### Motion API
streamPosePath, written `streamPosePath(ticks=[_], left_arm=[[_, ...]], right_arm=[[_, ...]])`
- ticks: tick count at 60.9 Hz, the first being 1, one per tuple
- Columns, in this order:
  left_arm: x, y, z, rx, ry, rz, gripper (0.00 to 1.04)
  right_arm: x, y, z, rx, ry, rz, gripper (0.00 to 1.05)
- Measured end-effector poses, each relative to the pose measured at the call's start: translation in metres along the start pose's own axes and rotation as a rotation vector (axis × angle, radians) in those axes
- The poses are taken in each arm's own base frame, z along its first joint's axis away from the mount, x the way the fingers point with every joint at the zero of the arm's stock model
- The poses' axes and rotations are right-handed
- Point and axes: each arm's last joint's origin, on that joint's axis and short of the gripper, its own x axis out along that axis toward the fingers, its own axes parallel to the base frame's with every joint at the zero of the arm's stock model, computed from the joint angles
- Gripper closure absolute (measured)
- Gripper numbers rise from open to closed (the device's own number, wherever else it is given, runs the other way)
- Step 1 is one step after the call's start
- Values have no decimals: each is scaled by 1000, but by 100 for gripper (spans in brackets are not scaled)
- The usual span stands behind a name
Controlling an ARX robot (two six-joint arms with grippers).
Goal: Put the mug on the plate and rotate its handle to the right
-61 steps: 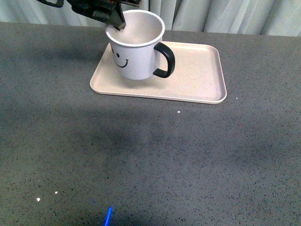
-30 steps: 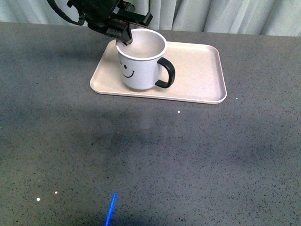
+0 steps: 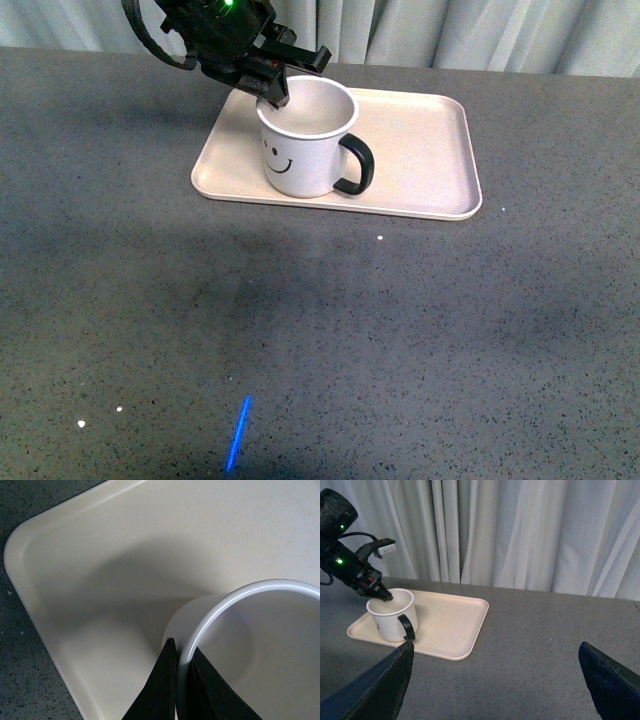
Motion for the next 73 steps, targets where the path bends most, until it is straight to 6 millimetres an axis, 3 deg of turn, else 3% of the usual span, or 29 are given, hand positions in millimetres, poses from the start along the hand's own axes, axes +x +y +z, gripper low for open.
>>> streamPosePath(ticks=[6,19,25,30,41,45,51,55,60,73], left_arm=[[2,-1,0,3,-1,-21,100],[-1,-4,-2,28,-20,-44,67],[-14,-6,-7,41,-55,-48,48],[-34,-6,-9,33,-121,-52,35],[-112,5,-20,-47,-365,8,8],[-140,6,-30,-95,-455,33,11],[-183,1,-64,-184,-768,494,30],[-200,-4,-90,-234,-877,627,41],[-210,-12,-119,-248,-934,658,55],[-206,-28,-176,-261,-873,641,93]], right_arm=[[0,0,0,0,0,0,9],[0,0,0,0,0,0,9],[0,0,0,0,0,0,9],[0,0,0,0,0,0,9],[0,0,0,0,0,0,9],[0,0,0,0,0,0,9],[0,0,0,0,0,1,9],[0,0,0,0,0,0,9],[0,0,0,0,0,0,9],[0,0,0,0,0,0,9]])
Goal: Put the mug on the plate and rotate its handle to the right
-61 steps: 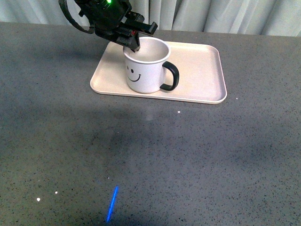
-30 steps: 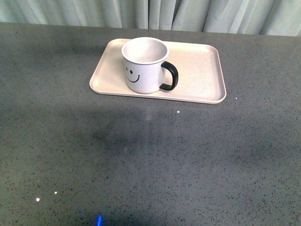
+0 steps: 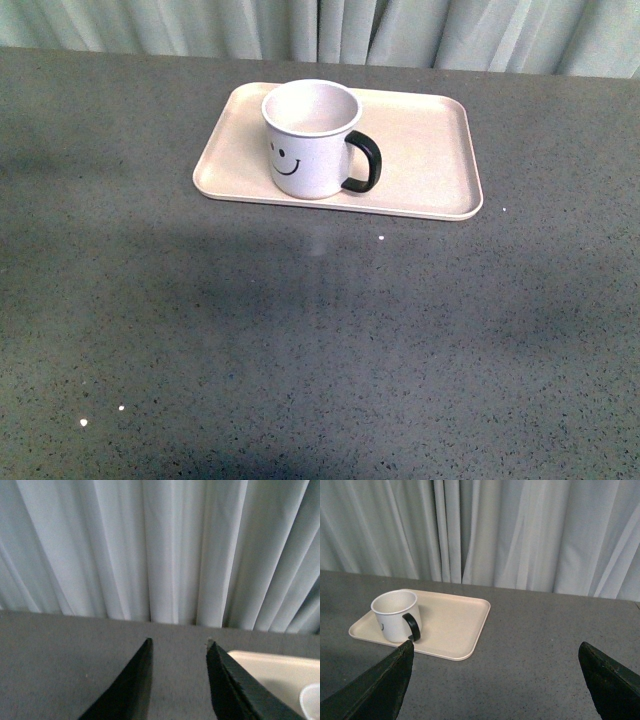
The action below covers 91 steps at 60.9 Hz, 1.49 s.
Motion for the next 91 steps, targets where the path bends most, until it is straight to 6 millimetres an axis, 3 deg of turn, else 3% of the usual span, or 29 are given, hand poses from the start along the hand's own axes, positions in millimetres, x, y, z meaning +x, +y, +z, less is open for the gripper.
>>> streamPosePath(ticks=[4,35,57,91], left_arm=[[-10,3,-2,-2,-10,2,103],[-76,23,-27,-6,-14,0,103],[-104,23,-43,-6,-6,0,103],[-130,23,-35,-6,-36,0,103]], right_arm=[[0,0,0,0,0,0,9],[0,0,0,0,0,0,9],[0,0,0,0,0,0,9],[0,0,0,0,0,0,9]])
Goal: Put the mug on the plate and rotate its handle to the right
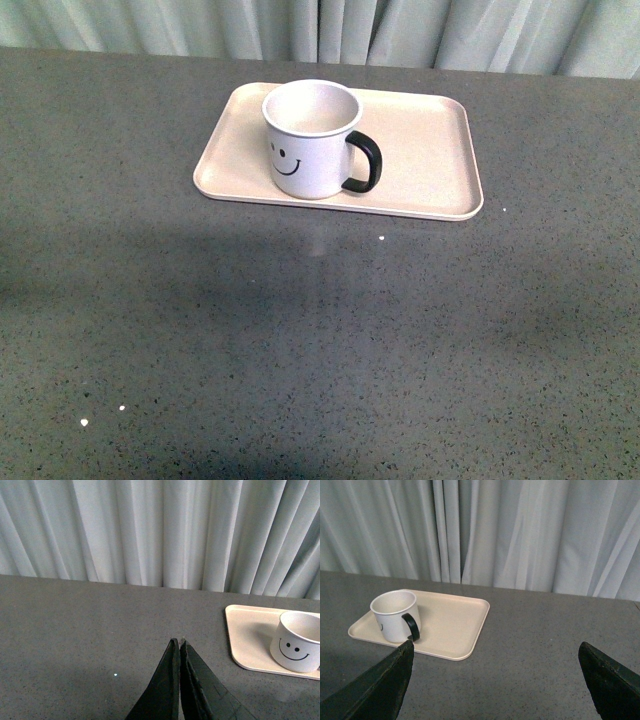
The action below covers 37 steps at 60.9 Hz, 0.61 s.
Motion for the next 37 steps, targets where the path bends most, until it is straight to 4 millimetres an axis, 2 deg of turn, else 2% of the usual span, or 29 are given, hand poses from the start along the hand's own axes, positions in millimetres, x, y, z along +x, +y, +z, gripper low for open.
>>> streamPosePath(ticks=[37], left_arm=[[-14,0,-2,0,12,0,103]], right_arm=[[0,0,0,0,0,0,9]])
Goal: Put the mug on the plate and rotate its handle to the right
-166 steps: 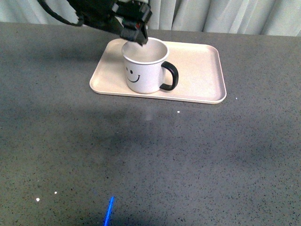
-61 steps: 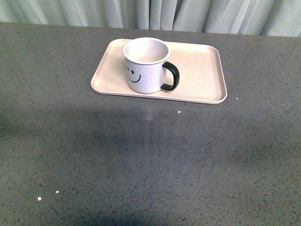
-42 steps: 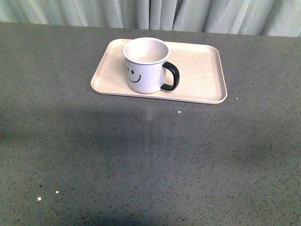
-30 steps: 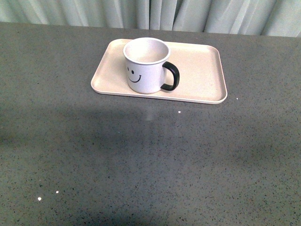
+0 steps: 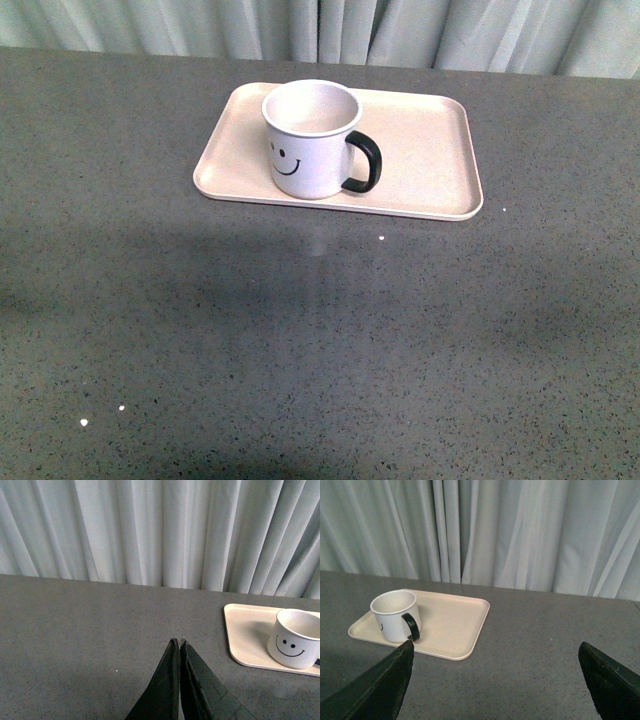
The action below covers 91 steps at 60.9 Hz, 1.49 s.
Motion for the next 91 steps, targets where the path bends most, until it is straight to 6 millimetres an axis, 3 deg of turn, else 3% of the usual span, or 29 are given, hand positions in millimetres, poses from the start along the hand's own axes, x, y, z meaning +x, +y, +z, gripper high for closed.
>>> streamPosePath(ticks=[15,22,26,29,35,46,59,66,79,91], left_arm=[[-8,0,-2,0,6,1,103],[-8,0,-2,0,5,1,82],[-8,0,-2,0,5,0,65],[-8,0,-2,0,5,0,55],[-8,0,-2,0,5,1,35],[-8,0,-2,1,5,1,8],[-8,0,-2,0,5,1,9],[-8,0,-2,0,5,1,9],[-8,0,-2,0,5,1,9],[-8,0,-2,0,5,1,9]], right_arm=[[0,0,0,0,0,0,9],[0,0,-1,0,23,17,9],[6,-5,3,34,382,152,9],[22,-14,12,56,486,143,9],[65,-24,43,23,464,115,9],[141,-11,71,-9,450,163,9],[234,35,57,-2,600,221,9],[269,60,41,3,683,239,9],[310,88,20,38,782,216,9],[325,99,3,56,841,198,9]])
